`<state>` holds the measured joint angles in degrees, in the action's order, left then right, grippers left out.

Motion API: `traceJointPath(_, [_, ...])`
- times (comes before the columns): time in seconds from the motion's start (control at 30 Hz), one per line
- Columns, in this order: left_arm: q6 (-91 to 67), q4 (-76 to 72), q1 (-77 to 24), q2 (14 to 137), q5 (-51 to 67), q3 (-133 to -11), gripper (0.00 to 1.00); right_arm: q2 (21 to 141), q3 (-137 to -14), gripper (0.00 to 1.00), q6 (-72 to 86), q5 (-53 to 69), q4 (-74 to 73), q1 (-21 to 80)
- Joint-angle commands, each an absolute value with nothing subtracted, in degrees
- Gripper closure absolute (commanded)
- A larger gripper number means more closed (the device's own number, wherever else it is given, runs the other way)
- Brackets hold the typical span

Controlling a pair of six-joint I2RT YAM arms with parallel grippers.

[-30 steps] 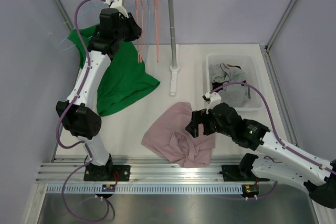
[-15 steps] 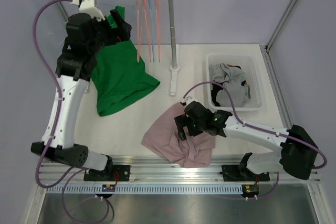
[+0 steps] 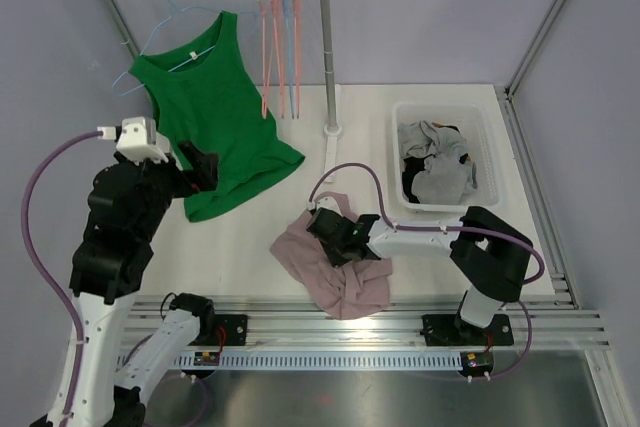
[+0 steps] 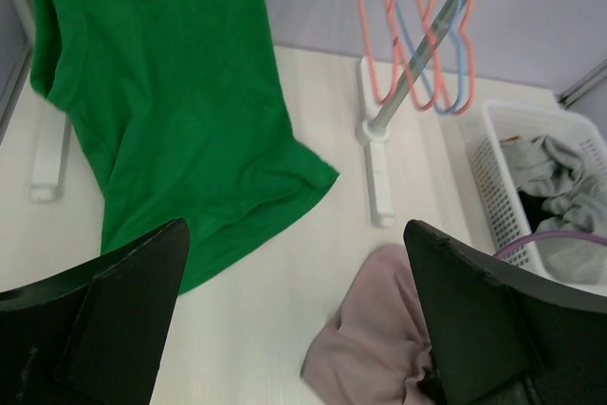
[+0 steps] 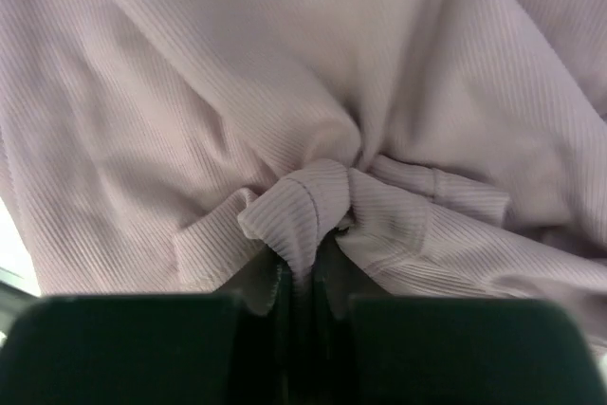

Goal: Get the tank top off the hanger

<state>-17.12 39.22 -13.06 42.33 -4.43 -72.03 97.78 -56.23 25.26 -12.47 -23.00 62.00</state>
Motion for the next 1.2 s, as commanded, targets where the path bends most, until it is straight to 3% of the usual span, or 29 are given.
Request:
traceJointPath(0.0, [-13.98,36.49,-13.18,37.28,-6.15,-65.06,0.01,99.33,-53.79,0.99,25.93,-16.87,-21.27,62.84])
traceJointPath(0.13, [-13.71,32.09,-13.18,28.76,-10.53,-52.06,0.01,89.86,-55.45,1.00,25.49,-21.35,-23.89,62.84])
traceJointPath(0.33, [-13.89,31.55,-13.18,26.19,-15.72,-48.25,0.01,80.35,-66.06,1.00,23.39,-33.92,-37.50,61.44])
traceJointPath(0.6, [-12.92,31.47,-13.18,26.19,-16.26,-47.20,0.01,75.06,-82.42,1.00,14.00,-36.30,-44.20,46.61])
traceJointPath(0.83, [-12.92,31.46,-13.18,26.37,-16.00,-47.02,0.01,79.88,-100.88,1.00,2.91,-36.04,-43.26,30.36])
traceJointPath(0.97, [-13.01,31.29,-13.10,25.93,-16.43,-46.85,0.01,82.26,-100.29,1.00,1.05,-28.76,-38.42,20.85])
traceJointPath(1.17, [-13.36,30.94,-13.10,25.32,-17.31,-46.58,0.01,88.06,-87.12,1.00,8.34,-15.57,-34.46,10.56])
